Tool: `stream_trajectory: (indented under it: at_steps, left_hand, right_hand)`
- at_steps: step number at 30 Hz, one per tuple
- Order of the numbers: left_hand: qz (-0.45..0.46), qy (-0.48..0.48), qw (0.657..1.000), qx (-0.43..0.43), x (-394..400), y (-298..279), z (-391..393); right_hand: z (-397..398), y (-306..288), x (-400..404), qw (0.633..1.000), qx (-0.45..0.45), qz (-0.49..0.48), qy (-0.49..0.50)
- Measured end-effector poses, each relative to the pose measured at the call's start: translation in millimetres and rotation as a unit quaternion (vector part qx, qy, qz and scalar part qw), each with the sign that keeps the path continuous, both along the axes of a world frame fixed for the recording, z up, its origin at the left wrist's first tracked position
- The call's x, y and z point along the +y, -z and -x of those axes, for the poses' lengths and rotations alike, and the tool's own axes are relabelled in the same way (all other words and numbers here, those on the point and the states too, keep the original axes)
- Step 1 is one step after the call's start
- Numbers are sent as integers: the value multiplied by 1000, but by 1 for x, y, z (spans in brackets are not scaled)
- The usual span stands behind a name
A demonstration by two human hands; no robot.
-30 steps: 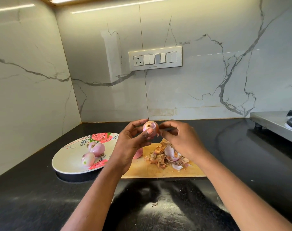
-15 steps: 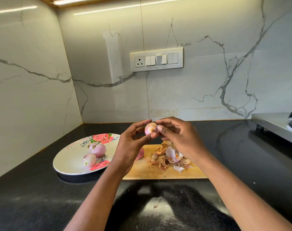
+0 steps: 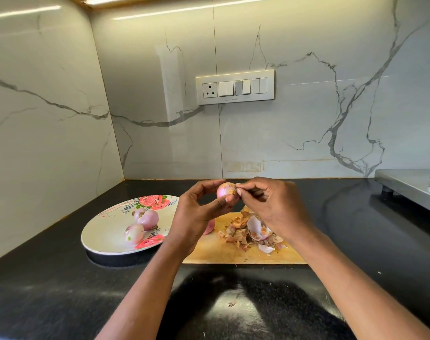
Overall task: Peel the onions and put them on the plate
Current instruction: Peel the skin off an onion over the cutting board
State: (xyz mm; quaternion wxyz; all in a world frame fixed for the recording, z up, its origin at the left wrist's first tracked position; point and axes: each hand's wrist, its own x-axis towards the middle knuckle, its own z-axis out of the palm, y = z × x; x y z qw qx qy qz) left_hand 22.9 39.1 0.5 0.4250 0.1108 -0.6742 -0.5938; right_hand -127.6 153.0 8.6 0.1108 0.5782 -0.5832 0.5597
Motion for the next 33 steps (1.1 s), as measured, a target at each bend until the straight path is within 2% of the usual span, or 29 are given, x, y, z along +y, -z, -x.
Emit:
stream_trajectory:
  at_steps: [13, 25, 31, 33]
  left_hand:
    - [13, 8, 1000, -6, -1, -1, 0]
    - [-45, 90, 995, 9, 1, -8, -4]
    - [-68, 131, 989, 7, 5, -9, -6]
    - [-86, 135, 987, 13, 6, -10, -5]
  right_hand:
    - [-14, -2, -4, 996, 24, 44, 70]
    - [-12, -4, -4, 989, -144, 8, 17]
    - [-4, -11, -1, 960, -276, 32, -41]
    - [-1, -10, -1, 957, -288, 21, -41]
